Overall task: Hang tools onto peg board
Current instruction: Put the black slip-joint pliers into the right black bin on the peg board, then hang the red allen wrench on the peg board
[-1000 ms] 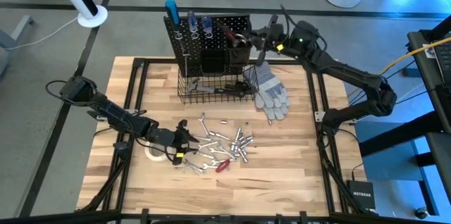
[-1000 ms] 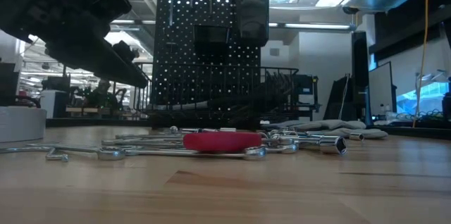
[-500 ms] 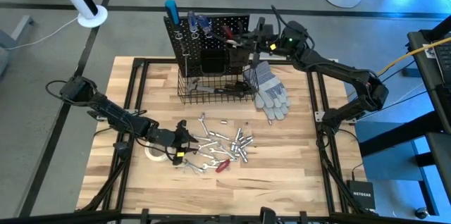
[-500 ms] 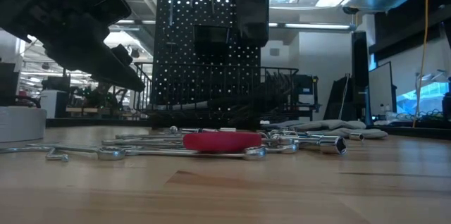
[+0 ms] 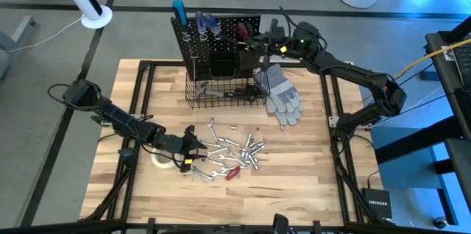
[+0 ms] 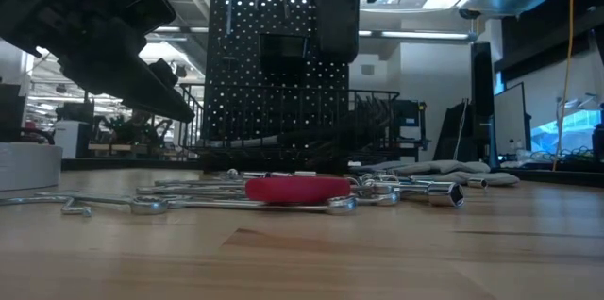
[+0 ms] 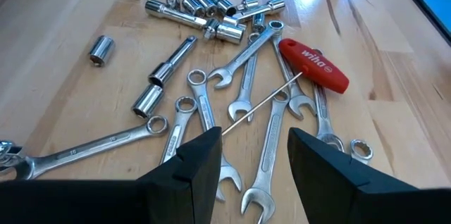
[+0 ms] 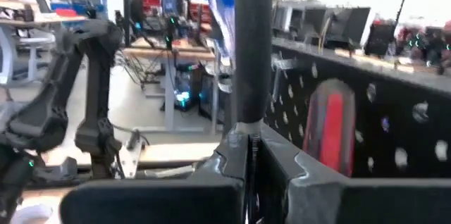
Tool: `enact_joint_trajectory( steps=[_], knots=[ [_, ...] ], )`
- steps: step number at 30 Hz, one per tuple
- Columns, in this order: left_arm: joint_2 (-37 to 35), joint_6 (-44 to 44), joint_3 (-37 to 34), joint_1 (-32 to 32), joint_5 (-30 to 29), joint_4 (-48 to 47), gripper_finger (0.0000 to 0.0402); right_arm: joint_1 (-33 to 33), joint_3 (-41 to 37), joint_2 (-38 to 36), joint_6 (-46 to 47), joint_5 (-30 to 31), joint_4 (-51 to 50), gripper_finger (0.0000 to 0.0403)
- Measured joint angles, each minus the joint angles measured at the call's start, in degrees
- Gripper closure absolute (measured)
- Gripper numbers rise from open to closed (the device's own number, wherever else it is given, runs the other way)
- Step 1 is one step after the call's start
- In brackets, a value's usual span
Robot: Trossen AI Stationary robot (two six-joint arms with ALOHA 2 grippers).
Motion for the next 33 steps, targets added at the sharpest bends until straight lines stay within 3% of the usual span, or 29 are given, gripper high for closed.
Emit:
enact_joint_trajectory(
  steps=[9, 22, 33],
  knots=[
    [0.0, 0.0, 0.0, 0.0, 0.0, 0.1, 0.0247, 0.2, 0.0, 0.0, -0.1, 4.5, -0.6, 0.0381],
    [0.0, -0.3, 0.0, 0.0, 0.0, 0.0, 0.0247, 0.1, -0.1, -3.5, -2.9, 7.1, -1.9, 0.0226],
    [0.0, -0.4, 0.0, 0.0, 0.0, 0.0, 0.0247, 0.7, -0.1, -12.4, -1.2, 6.6, -7.3, 0.0201]
  ],
)
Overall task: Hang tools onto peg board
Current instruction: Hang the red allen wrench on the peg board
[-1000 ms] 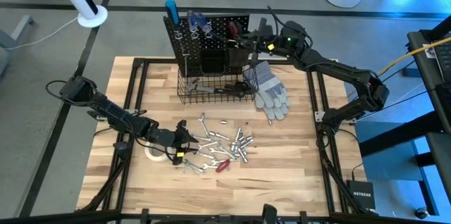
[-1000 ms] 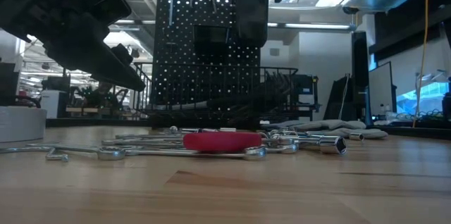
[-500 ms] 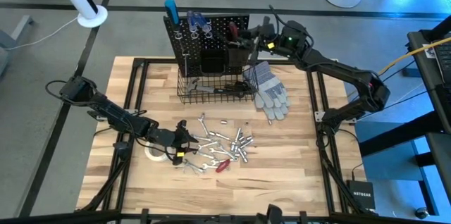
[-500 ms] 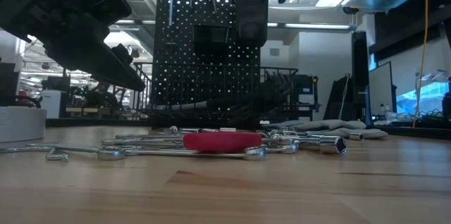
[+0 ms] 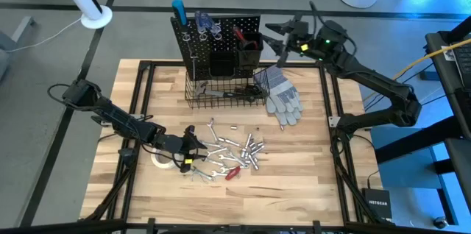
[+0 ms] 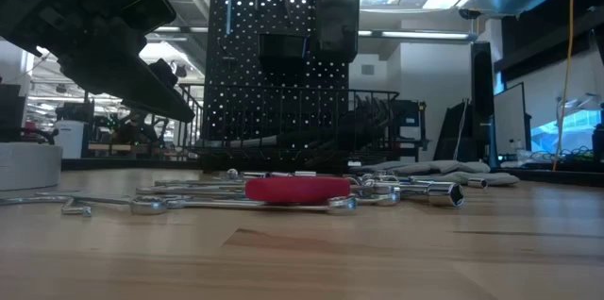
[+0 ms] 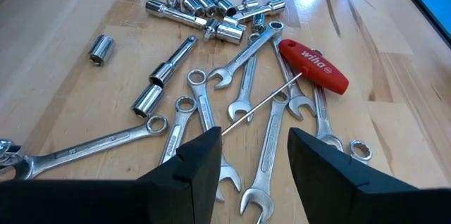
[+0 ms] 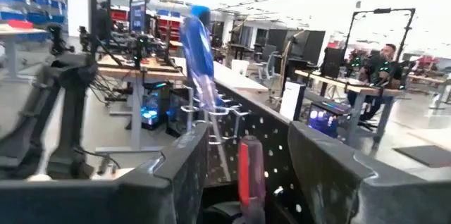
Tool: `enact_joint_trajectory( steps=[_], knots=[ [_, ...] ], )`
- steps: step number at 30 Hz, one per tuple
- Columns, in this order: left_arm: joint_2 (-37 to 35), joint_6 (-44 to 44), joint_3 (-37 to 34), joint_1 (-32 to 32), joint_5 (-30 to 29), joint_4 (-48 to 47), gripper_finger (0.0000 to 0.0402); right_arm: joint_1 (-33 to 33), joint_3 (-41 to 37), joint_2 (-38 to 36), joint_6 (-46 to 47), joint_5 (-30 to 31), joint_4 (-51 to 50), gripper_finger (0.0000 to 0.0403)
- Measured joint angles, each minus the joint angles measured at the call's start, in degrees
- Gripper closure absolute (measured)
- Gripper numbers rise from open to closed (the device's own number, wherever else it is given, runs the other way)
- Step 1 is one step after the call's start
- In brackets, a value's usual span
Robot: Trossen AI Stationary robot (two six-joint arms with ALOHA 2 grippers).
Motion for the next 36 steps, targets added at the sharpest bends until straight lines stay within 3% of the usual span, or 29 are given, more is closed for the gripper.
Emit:
enact_joint_trajectory(
  steps=[6, 14, 24, 36],
  knots=[
    [0.0, 0.0, 0.0, 0.0, 0.0, 0.0, 0.0247, 5.3, 0.0, -4.6, 1.4, -0.2, -5.7, 0.0201],
    [0.0, 0.0, 0.0, 0.0, 0.0, 0.0, 0.0247, 20.1, 0.1, -5.2, 1.4, -0.8, -21.6, 0.0201],
    [0.0, 0.2, 0.0, 0.4, -0.1, 0.0, 0.0247, 37.6, 0.1, 1.5, 4.8, 15.3, -37.2, 0.0201],
    [0.1, -5.8, 0.9, -0.4, -0.2, 0.4, 0.0247, 52.0, 0.0, 20.3, 13.1, 27.2, -36.5, 0.0201]
  ],
)
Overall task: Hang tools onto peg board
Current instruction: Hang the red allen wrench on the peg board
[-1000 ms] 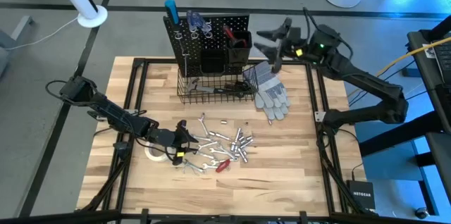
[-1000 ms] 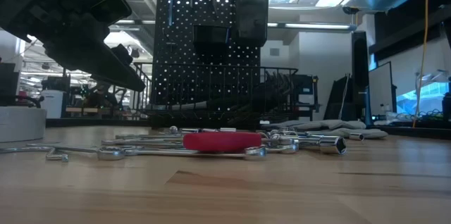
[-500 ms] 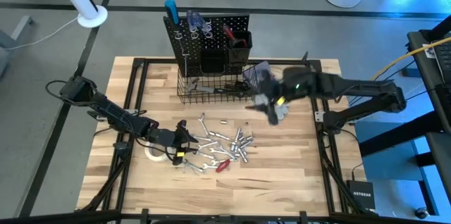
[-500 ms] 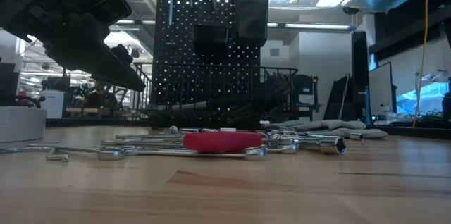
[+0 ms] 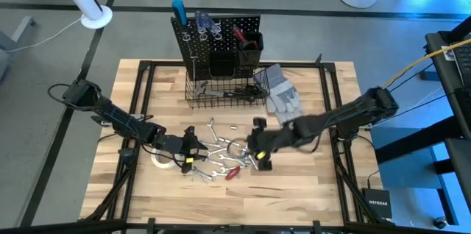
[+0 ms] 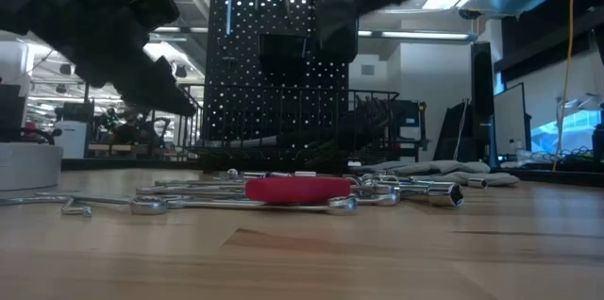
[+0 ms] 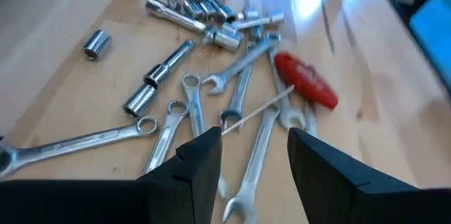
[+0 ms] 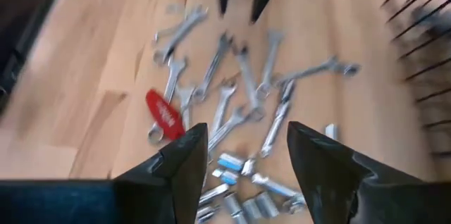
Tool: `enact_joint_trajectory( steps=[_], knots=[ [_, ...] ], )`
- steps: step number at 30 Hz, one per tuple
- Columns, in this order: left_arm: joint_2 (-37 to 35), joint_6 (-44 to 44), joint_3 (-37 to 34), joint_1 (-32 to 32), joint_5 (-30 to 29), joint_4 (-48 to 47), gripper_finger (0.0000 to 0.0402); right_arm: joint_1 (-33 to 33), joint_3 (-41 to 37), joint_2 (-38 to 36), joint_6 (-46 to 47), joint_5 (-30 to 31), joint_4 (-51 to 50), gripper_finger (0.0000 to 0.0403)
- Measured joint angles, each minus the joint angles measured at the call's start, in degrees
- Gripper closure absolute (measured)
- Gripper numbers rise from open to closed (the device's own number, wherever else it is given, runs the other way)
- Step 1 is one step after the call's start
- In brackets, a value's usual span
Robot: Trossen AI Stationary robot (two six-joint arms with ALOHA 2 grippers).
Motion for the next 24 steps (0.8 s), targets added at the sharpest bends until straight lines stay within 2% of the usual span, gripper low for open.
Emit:
enact_joint_trajectory(
  steps=[3, 8, 13, 18, 21, 24],
  knots=[
    [1.1, -1.5, 2.3, -0.1, 0.0, -0.1, 0.0247, 2.1, 0.0, 4.7, 2.7, 1.5, 1.0, 0.0201],
    [5.8, 3.3, 8.9, -1.5, 0.0, -1.1, 0.0247, 5.4, 0.0, 10.2, 6.7, 2.1, 4.1, 0.0201],
    [12.4, 5.8, 20.2, -1.6, 1.4, -14.0, 0.0247, 9.2, 0.0, 11.4, 10.9, 2.5, 5.2, 0.0201],
    [20.0, 5.3, 30.6, 0.6, 10.1, -25.6, 0.0247, 14.2, 0.0, 11.4, 15.2, 7.1, 5.3, 0.0201],
    [23.6, 8.4, 34.3, 1.7, 13.5, -27.2, 0.0247, 17.5, 0.0, 11.4, 17.8, 10.9, 5.4, 0.0201],
    [26.0, 11.3, 36.3, 2.6, 14.1, -27.2, 0.0247, 20.3, 0.0, 11.4, 18.6, 16.1, 5.3, 0.0201]
  ],
)
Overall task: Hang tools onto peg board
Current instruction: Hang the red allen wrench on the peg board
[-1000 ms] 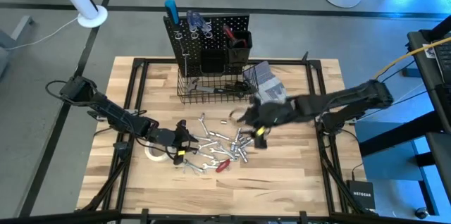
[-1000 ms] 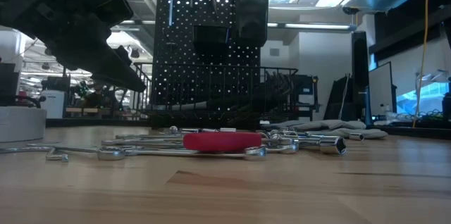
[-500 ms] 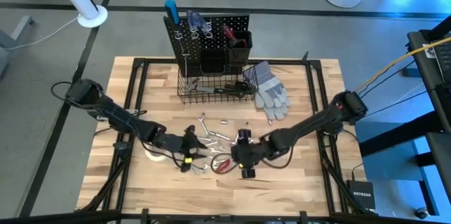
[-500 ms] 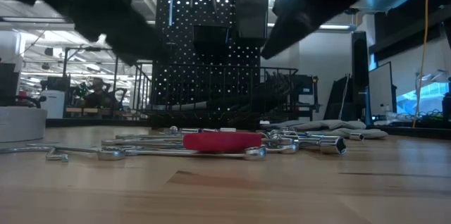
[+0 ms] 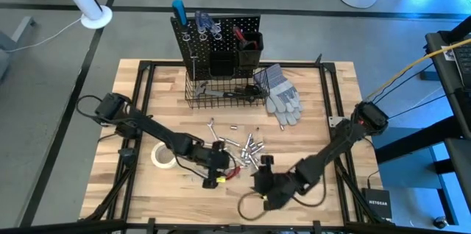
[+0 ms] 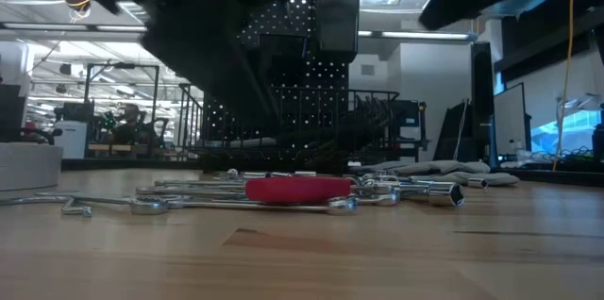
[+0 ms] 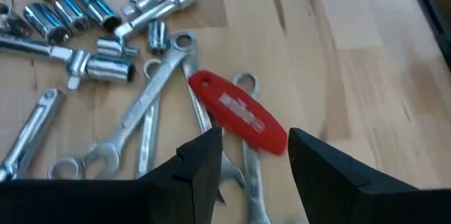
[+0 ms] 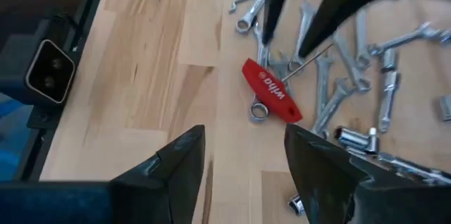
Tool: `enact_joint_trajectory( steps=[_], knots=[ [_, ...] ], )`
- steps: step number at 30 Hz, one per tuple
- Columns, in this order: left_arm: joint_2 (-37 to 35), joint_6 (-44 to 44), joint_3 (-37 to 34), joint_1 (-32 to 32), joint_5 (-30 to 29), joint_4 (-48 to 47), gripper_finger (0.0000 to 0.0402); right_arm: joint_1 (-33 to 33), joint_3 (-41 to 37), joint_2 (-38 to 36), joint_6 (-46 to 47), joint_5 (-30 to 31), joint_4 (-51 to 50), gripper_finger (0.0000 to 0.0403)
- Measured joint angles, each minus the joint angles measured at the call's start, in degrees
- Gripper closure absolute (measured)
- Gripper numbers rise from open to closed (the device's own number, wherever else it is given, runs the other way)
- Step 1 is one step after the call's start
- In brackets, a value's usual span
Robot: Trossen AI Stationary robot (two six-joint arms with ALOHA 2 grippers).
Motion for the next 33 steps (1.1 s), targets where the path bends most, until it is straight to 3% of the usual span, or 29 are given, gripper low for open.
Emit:
enact_joint_trajectory(
  steps=[7, 13, 23, 33],
  knots=[
    [2.5, 6.4, 0.8, 1.3, 0.1, -0.3, 0.0247, 2.9, 0.0, 0.0, 0.5, 8.6, 0.0, 0.0201],
    [3.6, 11.3, 0.8, 2.0, 0.1, 0.5, 0.0247, 2.9, 0.0, 0.0, 1.4, 9.1, 0.1, 0.0201],
    [7.0, 11.7, 0.6, 3.3, 0.4, 1.9, 0.0248, 2.8, 0.0, 0.0, 1.7, 9.7, 0.2, 0.0201],
    [7.3, 12.9, 0.9, 3.6, 0.3, 0.3, 0.0315, 2.8, 0.0, 0.0, 1.2, 9.6, -0.1, 0.0201]
  ],
)
